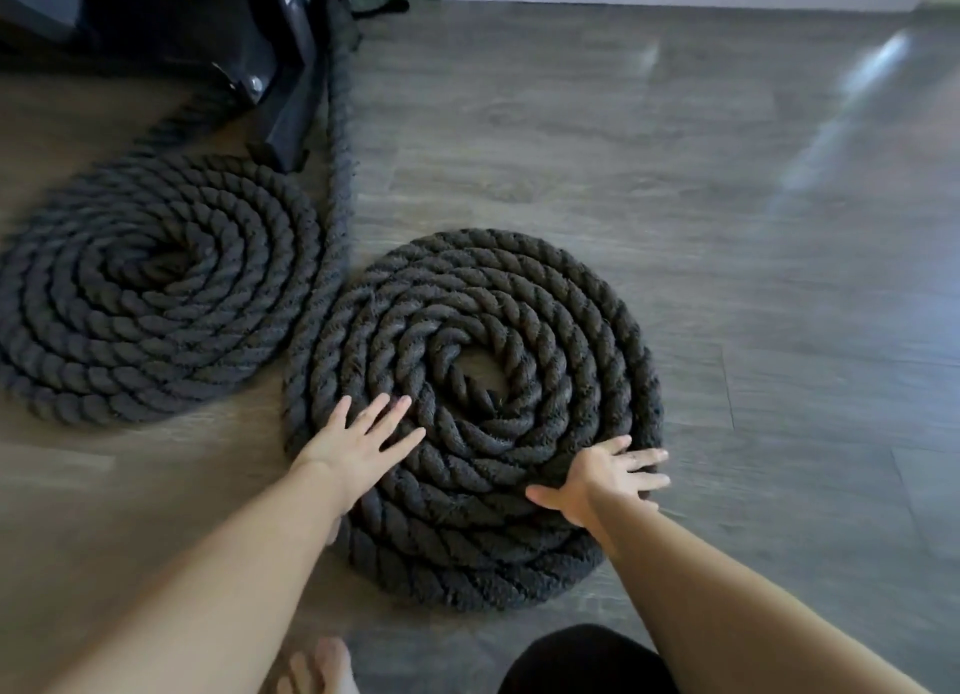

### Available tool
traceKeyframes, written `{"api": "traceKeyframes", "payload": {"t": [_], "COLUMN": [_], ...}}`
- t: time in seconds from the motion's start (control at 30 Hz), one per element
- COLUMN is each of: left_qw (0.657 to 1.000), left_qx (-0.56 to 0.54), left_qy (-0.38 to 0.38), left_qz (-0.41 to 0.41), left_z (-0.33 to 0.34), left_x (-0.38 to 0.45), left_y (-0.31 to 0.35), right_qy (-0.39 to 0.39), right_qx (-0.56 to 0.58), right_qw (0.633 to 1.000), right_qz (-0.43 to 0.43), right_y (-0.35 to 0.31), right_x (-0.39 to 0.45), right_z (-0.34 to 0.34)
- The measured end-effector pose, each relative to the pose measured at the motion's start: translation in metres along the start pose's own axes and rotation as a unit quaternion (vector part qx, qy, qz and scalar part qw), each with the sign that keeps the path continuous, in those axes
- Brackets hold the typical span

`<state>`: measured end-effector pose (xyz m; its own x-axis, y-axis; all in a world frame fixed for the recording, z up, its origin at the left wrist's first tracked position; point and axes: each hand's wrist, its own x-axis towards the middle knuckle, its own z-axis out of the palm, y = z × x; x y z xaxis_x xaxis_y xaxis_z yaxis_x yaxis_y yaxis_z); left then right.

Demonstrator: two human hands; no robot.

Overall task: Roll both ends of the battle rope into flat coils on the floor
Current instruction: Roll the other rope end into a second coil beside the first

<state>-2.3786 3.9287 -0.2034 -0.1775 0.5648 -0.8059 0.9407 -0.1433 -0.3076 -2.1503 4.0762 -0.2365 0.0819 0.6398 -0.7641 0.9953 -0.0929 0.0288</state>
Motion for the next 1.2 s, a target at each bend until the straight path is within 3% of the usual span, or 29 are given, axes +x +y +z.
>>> {"api": "traceKeyframes", "payload": {"t": [0.53,0.73,0.8,0.9,0.97,1.07,1.13,1.2], "left_qw": [0.991,0.988,0.984,0.974,0.966,0.96,0.974,0.991], "left_qx": [-0.04,-0.107,-0.15,-0.208,-0.243,-0.265,-0.215,-0.103], "left_qy": [0.09,0.107,0.096,0.089,0.087,0.069,0.052,0.084], "left_qz": [0.092,0.028,0.007,-0.017,-0.032,-0.053,-0.044,0.022], "left_z": [0.007,-0.022,-0.039,-0.061,-0.074,-0.095,-0.112,-0.13], "left_x": [0.033,0.055,0.063,0.074,0.082,0.093,0.097,0.098], "left_y": [-0.024,0.003,0.01,0.017,0.019,0.02,0.017,-0.001], "right_qy": [0.038,0.089,0.137,0.191,0.163,0.096,0.073,0.062], "right_qx": [-0.09,-0.118,-0.09,0.017,0.065,0.068,0.033,0.008], "right_qw": [0.993,0.98,0.977,0.979,0.984,0.991,0.993,0.994], "right_qz": [-0.073,-0.13,-0.136,-0.076,-0.042,-0.058,-0.085,-0.092], "right_y": [-0.013,-0.031,-0.037,-0.052,-0.069,-0.095,-0.104,-0.106], "right_x": [0.05,0.084,0.088,0.078,0.062,0.035,0.028,0.03], "right_z": [-0.055,-0.111,-0.118,-0.101,-0.078,-0.045,-0.031,-0.029]}}
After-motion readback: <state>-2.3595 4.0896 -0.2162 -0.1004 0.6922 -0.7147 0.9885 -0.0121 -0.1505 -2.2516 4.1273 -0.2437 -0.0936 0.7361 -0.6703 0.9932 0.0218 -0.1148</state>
